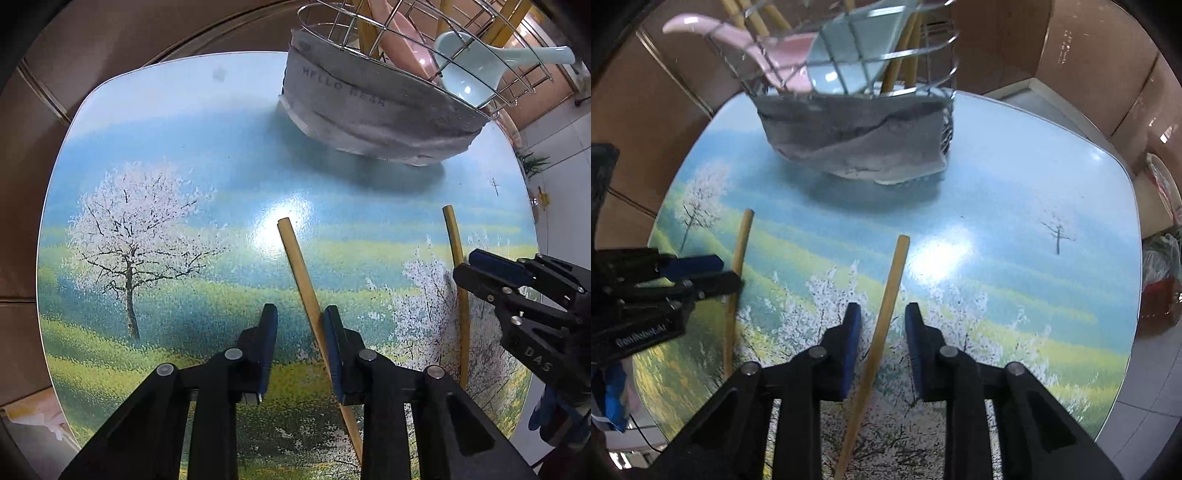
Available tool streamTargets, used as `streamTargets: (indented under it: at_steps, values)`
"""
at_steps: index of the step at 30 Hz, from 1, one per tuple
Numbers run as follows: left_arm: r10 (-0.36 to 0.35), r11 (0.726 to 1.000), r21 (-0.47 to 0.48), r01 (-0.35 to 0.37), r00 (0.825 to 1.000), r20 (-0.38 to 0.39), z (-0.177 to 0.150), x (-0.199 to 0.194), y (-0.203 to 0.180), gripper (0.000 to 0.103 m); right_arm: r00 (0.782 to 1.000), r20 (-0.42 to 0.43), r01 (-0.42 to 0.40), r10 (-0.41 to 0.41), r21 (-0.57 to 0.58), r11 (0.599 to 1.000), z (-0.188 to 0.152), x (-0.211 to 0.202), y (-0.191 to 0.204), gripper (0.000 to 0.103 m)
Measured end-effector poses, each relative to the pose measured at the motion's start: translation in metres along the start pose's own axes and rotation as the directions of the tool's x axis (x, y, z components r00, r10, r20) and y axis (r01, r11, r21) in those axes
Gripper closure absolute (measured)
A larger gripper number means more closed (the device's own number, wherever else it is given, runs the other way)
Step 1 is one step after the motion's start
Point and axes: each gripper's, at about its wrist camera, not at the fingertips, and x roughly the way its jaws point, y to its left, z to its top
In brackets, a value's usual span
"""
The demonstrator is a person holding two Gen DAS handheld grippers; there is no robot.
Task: Organize utensils
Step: 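Lower the left tool onto a wooden chopstick and close it while the right tool closes on another, then lift the held chopsticks upright with both tools toward the wire holder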
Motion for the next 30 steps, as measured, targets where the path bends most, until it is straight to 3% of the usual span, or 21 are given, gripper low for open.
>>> streamTargets:
  at_steps: [9,11,18,24,30]
  values:
    - [0.101,0.991,0.092,-0.101,0.995,0.014,-0.003,0.004,-0.024,0.092,0.995,-0.047,0.077,-0.083,-0.108,0.991,-0.002,0.004,0.022,0.092]
    - [0.080,0.993,0.085,-0.081,0.997,0.013,-0.003,0.006,-0.030,0.097,0.995,-0.053,0.074,-0.080,-0.115,0.991,-0.005,0.003,0.022,0.094]
    - [0.040,0.992,0.113,-0.046,0.997,0.063,-0.019,0.001,-0.041,0.097,1.000,-0.024,0.011,-0.013,-0.079,0.997,-0.021,-0.003,0.015,0.096]
    - [0.009,0.997,0.079,-0.020,0.990,0.138,-0.037,-0.018,-0.024,0.097,0.997,0.073,-0.035,0.040,-0.061,0.998,-0.048,-0.034,0.009,0.096]
    - [-0.026,0.997,0.083,0.003,0.962,0.273,-0.062,-0.069,-0.013,0.097,0.971,0.215,-0.092,0.107,-0.078,0.993,-0.083,-0.080,0.016,0.096]
